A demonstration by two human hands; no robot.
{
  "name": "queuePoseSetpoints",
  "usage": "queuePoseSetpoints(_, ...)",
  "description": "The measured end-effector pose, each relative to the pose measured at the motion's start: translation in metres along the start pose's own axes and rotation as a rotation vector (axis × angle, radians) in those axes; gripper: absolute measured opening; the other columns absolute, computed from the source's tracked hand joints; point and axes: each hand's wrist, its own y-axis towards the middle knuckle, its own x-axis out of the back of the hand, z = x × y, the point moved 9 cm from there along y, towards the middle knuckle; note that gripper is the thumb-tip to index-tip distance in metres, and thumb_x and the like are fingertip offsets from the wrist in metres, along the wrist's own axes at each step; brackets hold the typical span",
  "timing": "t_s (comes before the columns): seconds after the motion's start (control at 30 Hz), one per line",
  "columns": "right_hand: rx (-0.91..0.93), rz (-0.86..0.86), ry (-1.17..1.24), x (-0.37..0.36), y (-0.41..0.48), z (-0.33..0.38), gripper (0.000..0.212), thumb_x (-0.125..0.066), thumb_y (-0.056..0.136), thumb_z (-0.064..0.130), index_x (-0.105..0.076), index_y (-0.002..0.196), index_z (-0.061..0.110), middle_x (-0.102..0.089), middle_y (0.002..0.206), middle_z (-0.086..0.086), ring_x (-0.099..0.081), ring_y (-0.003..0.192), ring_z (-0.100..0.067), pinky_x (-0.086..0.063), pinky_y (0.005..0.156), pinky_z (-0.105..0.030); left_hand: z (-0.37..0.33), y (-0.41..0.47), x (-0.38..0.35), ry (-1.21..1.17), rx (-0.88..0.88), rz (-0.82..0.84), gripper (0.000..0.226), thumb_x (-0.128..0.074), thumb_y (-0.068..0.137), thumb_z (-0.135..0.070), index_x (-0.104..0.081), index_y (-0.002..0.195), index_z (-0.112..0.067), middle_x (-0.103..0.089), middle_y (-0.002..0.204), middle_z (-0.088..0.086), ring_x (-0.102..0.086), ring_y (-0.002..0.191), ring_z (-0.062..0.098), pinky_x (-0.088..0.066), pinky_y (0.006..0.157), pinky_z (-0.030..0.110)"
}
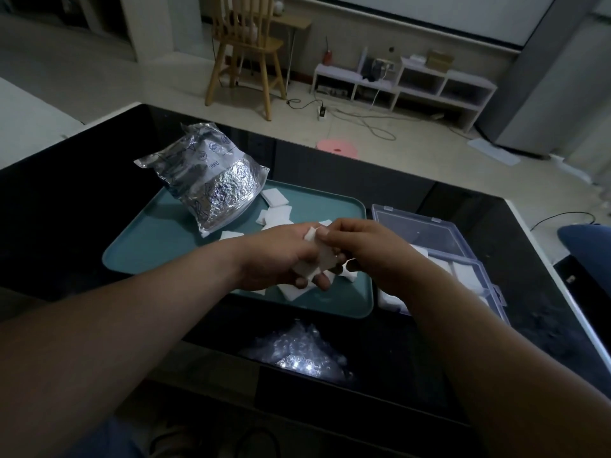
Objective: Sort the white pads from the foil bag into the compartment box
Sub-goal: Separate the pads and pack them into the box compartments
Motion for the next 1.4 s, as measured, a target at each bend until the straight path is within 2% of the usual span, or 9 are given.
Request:
queuePoseSetpoints(0.27,0.111,-0.444,0.071,0.05,0.0,0.005,0.02,-0.065,0.103,0.033,-0.071,0.099,0.015,-0.07,0.082,-0.003,-0.06,0.071,-0.017,-0.05,0.066,-0.034,0.005,0.004,0.018,-0.261,0.047,-0.106,0.05,-0.034,0.095,0.003,-0.052,0.136,-0.021,-0.074,0.099,0.016,-0.064,0.071,0.023,-0.045,0.057,0.027)
queuePoseSetpoints(0.37,0.051,-0.315,0.264,0.045,0.002,-0.002,0.016,-0.069,0.101,0.024,-0.07,0.103,0.009,-0.064,0.068,0.002,-0.055,0.065,-0.014,-0.043,0.062,-0.032,0.007,0.005,0.027,-0.435,0.068,-0.186,0.023,-0.049,0.105,-0.026,-0.058,0.122,-0.015,-0.057,0.079,0.007,-0.056,0.065,0.02,-0.043,0.05,0.025)
queuePoseSetpoints(0.5,-0.045,-0.147,0.265,0.006,0.005,-0.011,0.011,-0.076,0.093,0.024,-0.075,0.094,0.013,-0.072,0.086,-0.003,-0.062,0.085,-0.018,-0.045,0.078,-0.033,-0.001,0.006,0.013,-0.518,0.047,-0.098,0.055,-0.042,0.102,-0.059,-0.073,0.099,-0.013,-0.066,0.087,0.011,-0.064,0.071,0.024,-0.045,0.046,0.024)
queuePoseSetpoints(0.7,-0.027,-0.241,0.145,-0.006,-0.005,-0.004,0.026,-0.076,0.091,0.018,-0.065,0.067,0.016,-0.064,0.061,0.0,-0.054,0.05,-0.007,-0.043,0.051,-0.018,0.008,0.005,0.011,-0.471,0.075,-0.145,0.047,-0.04,0.105,-0.057,-0.055,0.13,-0.02,-0.063,0.085,0.008,-0.064,0.066,0.023,-0.048,0.05,0.027)
queuePoseSetpoints(0.9,0.386,-0.204,-0.416,-0.014,-0.012,0.037,0.032,-0.08,0.082,0.05,-0.066,0.096,0.024,-0.064,0.114,0.007,-0.058,0.11,-0.008,-0.045,0.093,-0.026,0.012,0.007,0.014,-0.577,0.122,-0.138,0.053,-0.045,0.098,-0.068,-0.066,0.113,-0.021,-0.057,0.08,0.002,-0.058,0.06,0.013,-0.055,0.054,0.027)
queuePoseSetpoints(1.0,0.426,-0.155,-0.563,-0.029,-0.012,0.036,0.034,-0.081,0.079,0.049,-0.06,0.094,0.026,-0.06,0.105,0.012,-0.056,0.101,-0.014,-0.048,0.089,-0.037,0.01,0.008,0.008,-0.594,0.115,-0.056,0.053,-0.047,0.098,-0.065,-0.066,0.11,-0.017,-0.061,0.089,0.005,-0.064,0.063,0.015,-0.059,0.065,0.033)
queuePoseSetpoints(1.1,0.403,-0.176,-0.54,-0.024,-0.008,0.033,0.033,-0.081,0.084,0.049,-0.057,0.091,0.027,-0.061,0.099,0.012,-0.055,0.094,-0.01,-0.044,0.078,-0.029,0.016,0.007,0.012,-0.565,0.124,-0.11,0.042,-0.054,0.097,-0.061,-0.065,0.102,-0.021,-0.054,0.078,0.002,-0.055,0.059,0.013,-0.058,0.065,0.034)
queuePoseSetpoints(1.23,0.339,-0.274,-0.396,0.001,-0.002,0.039,0.031,-0.071,0.092,0.053,-0.064,0.105,0.026,-0.066,0.109,0.013,-0.06,0.102,-0.002,-0.047,0.085,-0.022,0.02,0.01,0.038,-0.585,0.091,-0.317,0.02,-0.058,0.102,-0.04,-0.063,0.106,-0.021,-0.055,0.071,0.002,-0.052,0.052,0.01,-0.051,0.045,0.022)
queuePoseSetpoints(1.4,0.153,-0.567,-0.39,0.06,0.011,0.022,0.015,-0.056,0.105,0.026,-0.067,0.102,0.016,-0.066,0.089,0.007,-0.057,0.077,-0.005,-0.041,0.066,-0.027,0.029,0.014,0.065,-0.578,0.112,-0.459,0.012,-0.06,0.102,-0.022,-0.05,0.096,-0.026,-0.053,0.072,0.001,-0.041,0.052,0.009,-0.025,0.034,0.014)
